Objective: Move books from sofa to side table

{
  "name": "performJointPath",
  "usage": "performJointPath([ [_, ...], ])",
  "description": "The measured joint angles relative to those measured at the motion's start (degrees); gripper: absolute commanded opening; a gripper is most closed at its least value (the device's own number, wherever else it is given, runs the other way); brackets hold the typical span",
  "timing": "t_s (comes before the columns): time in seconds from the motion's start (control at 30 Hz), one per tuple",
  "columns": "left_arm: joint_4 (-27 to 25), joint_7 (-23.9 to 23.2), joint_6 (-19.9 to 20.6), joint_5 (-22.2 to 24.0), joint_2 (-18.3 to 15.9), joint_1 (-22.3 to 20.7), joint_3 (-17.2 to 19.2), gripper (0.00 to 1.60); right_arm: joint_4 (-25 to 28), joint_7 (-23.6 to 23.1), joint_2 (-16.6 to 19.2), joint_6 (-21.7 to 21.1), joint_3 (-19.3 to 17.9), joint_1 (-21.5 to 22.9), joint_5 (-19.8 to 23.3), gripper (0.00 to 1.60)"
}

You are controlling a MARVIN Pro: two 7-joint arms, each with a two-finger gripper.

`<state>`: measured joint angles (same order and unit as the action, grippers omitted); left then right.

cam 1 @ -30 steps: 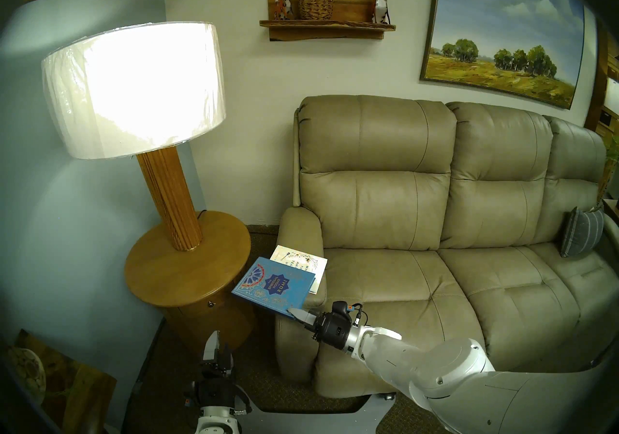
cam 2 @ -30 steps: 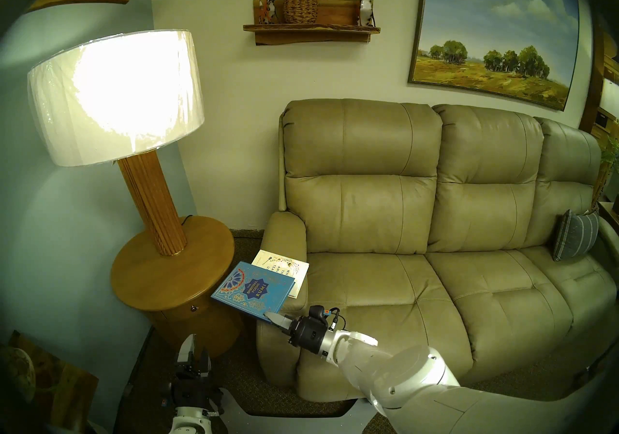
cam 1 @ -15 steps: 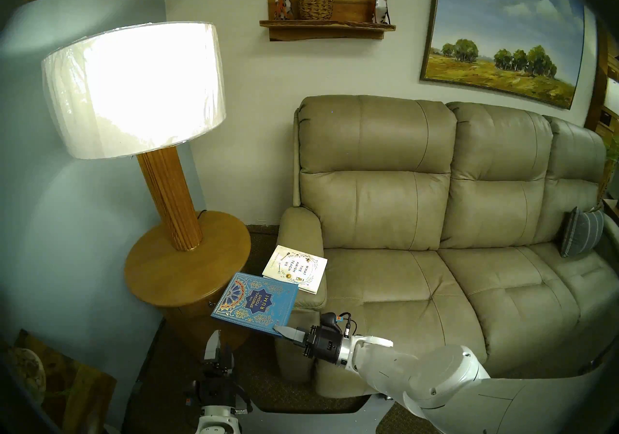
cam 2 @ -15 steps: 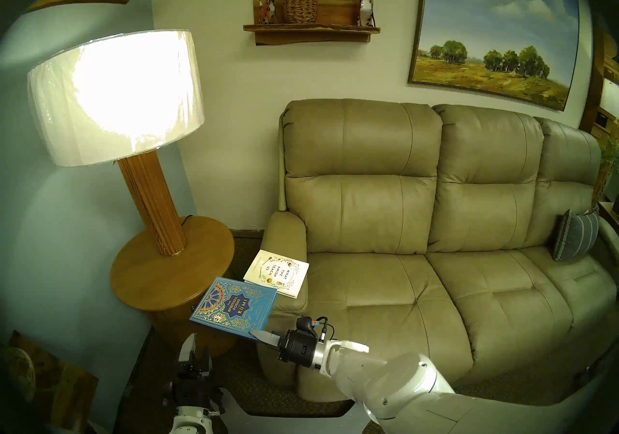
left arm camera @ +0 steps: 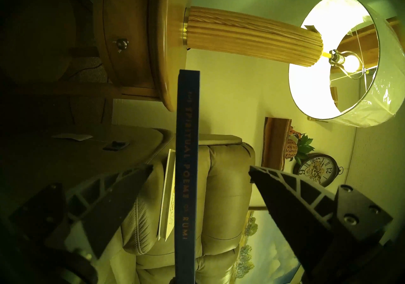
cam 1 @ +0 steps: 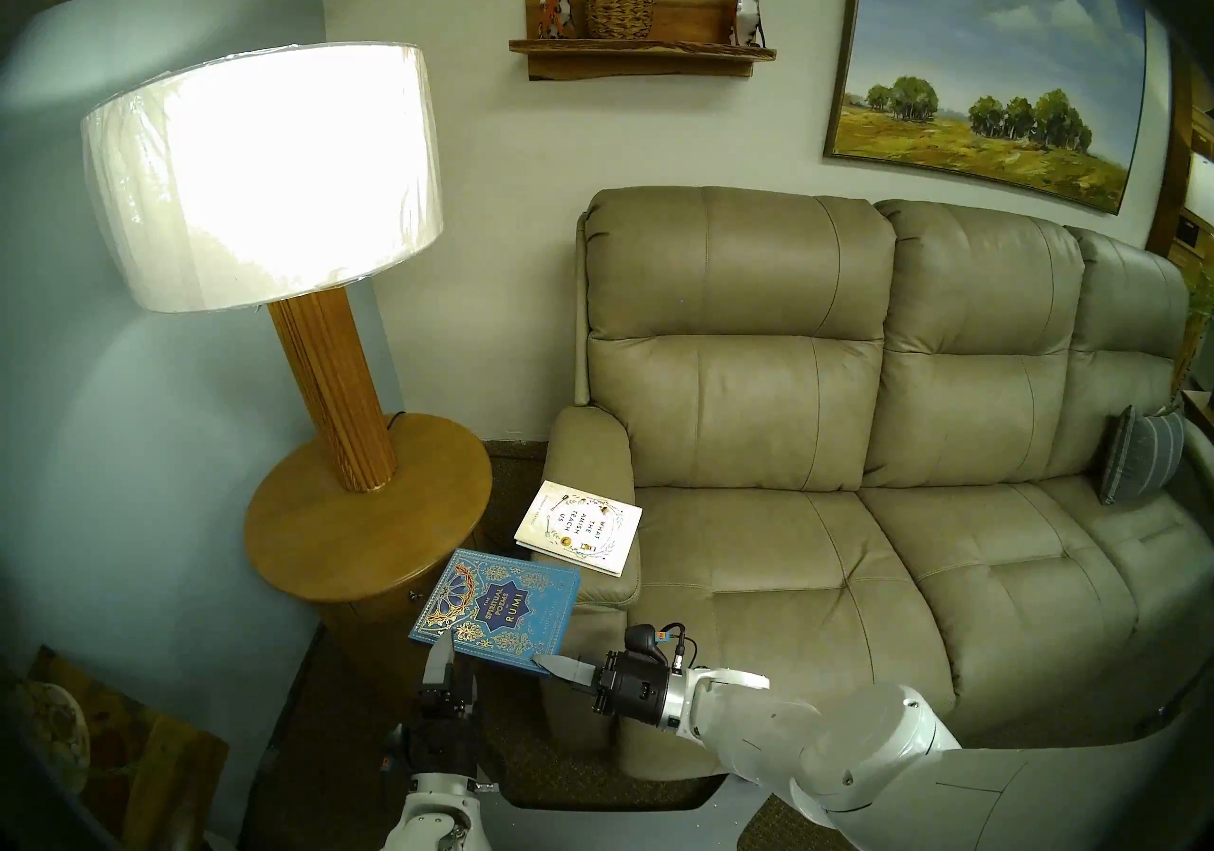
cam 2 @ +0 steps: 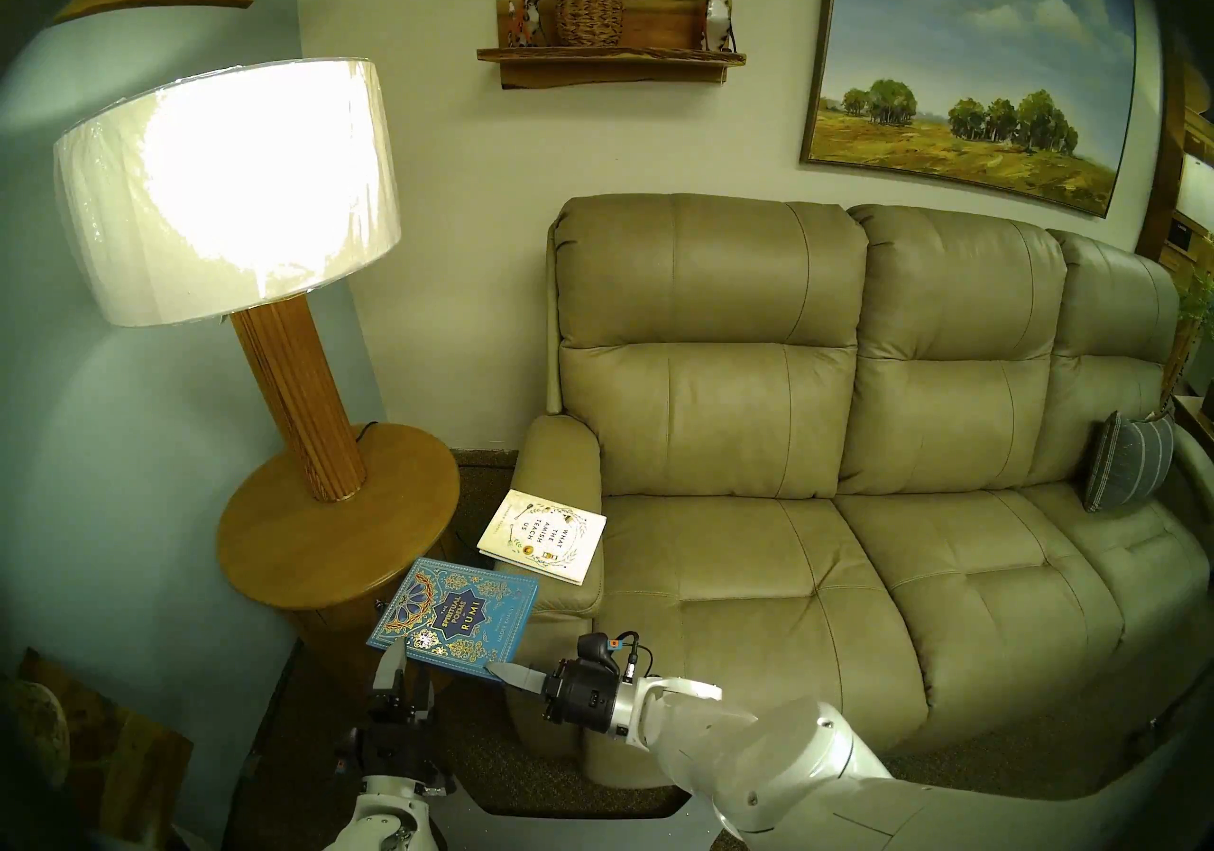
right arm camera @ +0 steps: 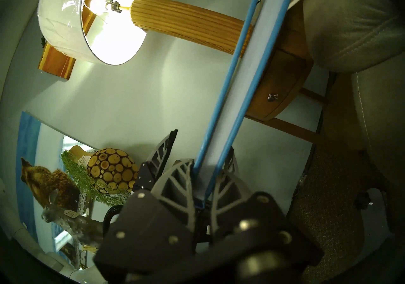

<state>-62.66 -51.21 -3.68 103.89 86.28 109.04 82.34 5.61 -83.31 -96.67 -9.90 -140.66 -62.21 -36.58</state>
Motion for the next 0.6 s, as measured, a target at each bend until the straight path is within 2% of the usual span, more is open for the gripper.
performJointPath([
  [0.13,1.6,-0.2,0.0,-0.4,0.0,-1.7,-0.1,0.72,0.0,-0.2,0.0,0.1,0.3,-0.2,0.0,0.0],
  [0.2,2.3,-0.1,0.0,-0.5,0.1,-2.3,-0.2,0.66,0.0,-0.3,-0.1,0.2,0.4,-0.2,0.1,0.0],
  [0.23,2.7,-0.1,0.0,-0.5,0.1,-2.6,-0.2,0.58,0.0,-0.4,-0.1,0.2,0.5,-0.2,0.2,0.0],
  [0.27,3.2,-0.1,-0.1,-0.6,0.1,-3.1,-0.1,0.24,0.0,-0.4,-0.1,0.3,0.6,-0.2,0.4,0.0],
  [0.33,3.5,-0.1,-0.1,-0.6,0.1,-3.5,-0.1,0.21,0.0,-0.4,-0.1,0.3,0.6,-0.2,0.5,0.0],
  [0.4,3.8,0.0,0.0,-0.7,0.1,-3.9,0.0,0.0,0.0,-0.4,-0.2,0.3,0.7,-0.2,0.7,0.0],
  [0.6,3.9,-0.2,0.6,-0.7,0.2,-4.7,0.2,0.0,0.0,-0.4,-0.3,0.4,1.0,-0.1,1.4,0.0],
])
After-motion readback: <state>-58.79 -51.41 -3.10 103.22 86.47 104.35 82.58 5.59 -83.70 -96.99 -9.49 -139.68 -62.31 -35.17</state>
